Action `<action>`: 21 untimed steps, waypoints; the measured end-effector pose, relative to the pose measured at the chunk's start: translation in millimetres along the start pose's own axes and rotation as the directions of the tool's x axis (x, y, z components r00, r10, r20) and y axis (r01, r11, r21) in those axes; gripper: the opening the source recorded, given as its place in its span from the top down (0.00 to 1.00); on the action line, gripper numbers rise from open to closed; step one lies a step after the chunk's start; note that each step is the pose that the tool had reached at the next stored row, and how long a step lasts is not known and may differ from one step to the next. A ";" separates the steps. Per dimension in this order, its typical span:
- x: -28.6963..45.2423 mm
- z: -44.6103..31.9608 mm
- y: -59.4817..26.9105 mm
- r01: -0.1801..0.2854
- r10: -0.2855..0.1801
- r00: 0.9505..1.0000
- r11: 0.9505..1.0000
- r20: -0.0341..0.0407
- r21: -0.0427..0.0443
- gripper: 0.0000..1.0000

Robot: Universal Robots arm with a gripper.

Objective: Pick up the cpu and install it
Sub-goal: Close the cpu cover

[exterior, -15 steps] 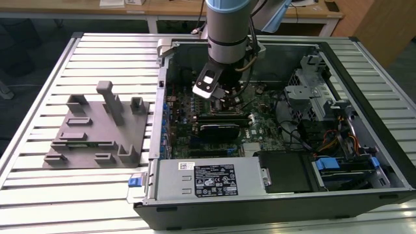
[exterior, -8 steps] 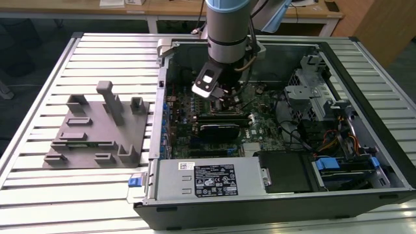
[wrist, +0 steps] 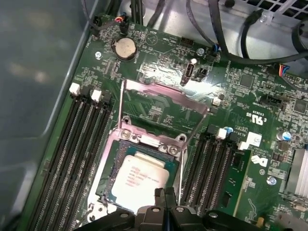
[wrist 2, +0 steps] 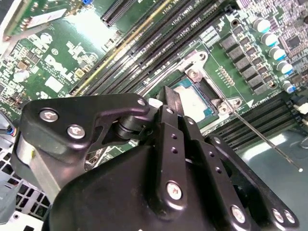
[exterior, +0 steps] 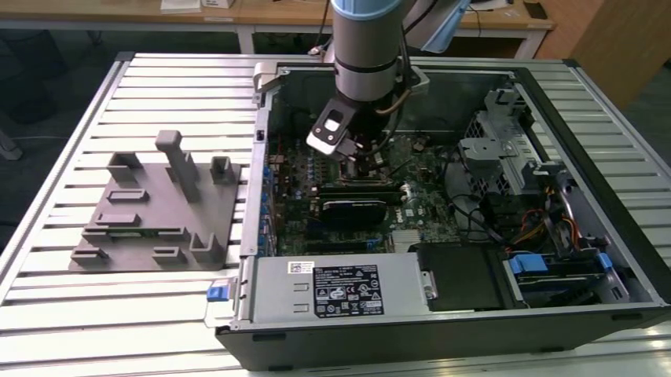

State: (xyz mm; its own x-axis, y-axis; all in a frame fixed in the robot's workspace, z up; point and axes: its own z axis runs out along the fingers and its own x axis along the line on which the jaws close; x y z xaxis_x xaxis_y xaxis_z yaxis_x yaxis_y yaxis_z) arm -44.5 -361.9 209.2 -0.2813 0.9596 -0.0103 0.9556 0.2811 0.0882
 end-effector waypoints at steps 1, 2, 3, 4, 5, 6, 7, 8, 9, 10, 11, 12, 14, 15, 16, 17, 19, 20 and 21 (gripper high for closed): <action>1.4 0.1 0.4 -0.002 0.002 1.000 1.000 0.000 0.000 0.89; 3.0 0.2 0.9 -0.005 0.005 1.000 1.000 0.000 0.000 0.89; 4.4 0.3 1.3 -0.007 0.007 1.000 1.000 0.001 0.000 0.89; 5.7 0.3 1.6 -0.011 0.011 1.000 1.000 0.001 0.000 0.89; 6.5 0.4 1.9 -0.016 0.016 1.000 1.000 0.001 0.000 0.89; 7.1 0.4 2.2 -0.022 0.022 1.000 1.000 0.002 0.000 0.89; 7.6 0.5 2.5 -0.028 0.028 1.000 1.000 0.003 0.000 0.89; 7.9 0.5 2.9 -0.036 0.036 0.999 0.999 0.003 0.000 0.89; 8.2 0.6 3.1 -0.044 0.044 0.999 0.999 0.004 0.000 0.89; 8.4 0.7 3.3 -0.053 0.053 0.999 0.999 0.005 0.000 0.89; 8.7 0.7 3.6 -0.061 0.061 0.998 0.998 0.006 0.001 0.89; 9.1 0.8 3.9 -0.069 0.069 0.998 0.998 0.007 0.001 0.89; 10.3 0.9 5.1 -0.080 0.080 0.997 0.997 0.008 0.001 0.89; 11.0 1.0 6.1 -0.083 0.083 0.997 0.997 0.008 0.001 0.89; 11.6 1.1 7.4 -0.086 0.086 0.996 0.996 0.008 0.001 0.89; 12.1 1.2 8.8 -0.089 0.089 0.996 0.996 0.009 0.001 0.89; 12.8 1.3 9.8 -0.102 0.102 0.995 0.995 0.010 0.001 0.89; 12.9 1.3 9.9 -0.115 0.114 0.993 0.993 0.011 0.001 0.89; 12.9 1.1 9.9 -0.126 0.126 0.992 0.992 0.012 0.001 0.89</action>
State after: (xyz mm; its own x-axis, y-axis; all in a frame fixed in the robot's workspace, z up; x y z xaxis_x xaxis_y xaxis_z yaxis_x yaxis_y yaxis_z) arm -38.6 -346.7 208.9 -0.1581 0.9874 -0.0114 0.9834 0.1585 0.0880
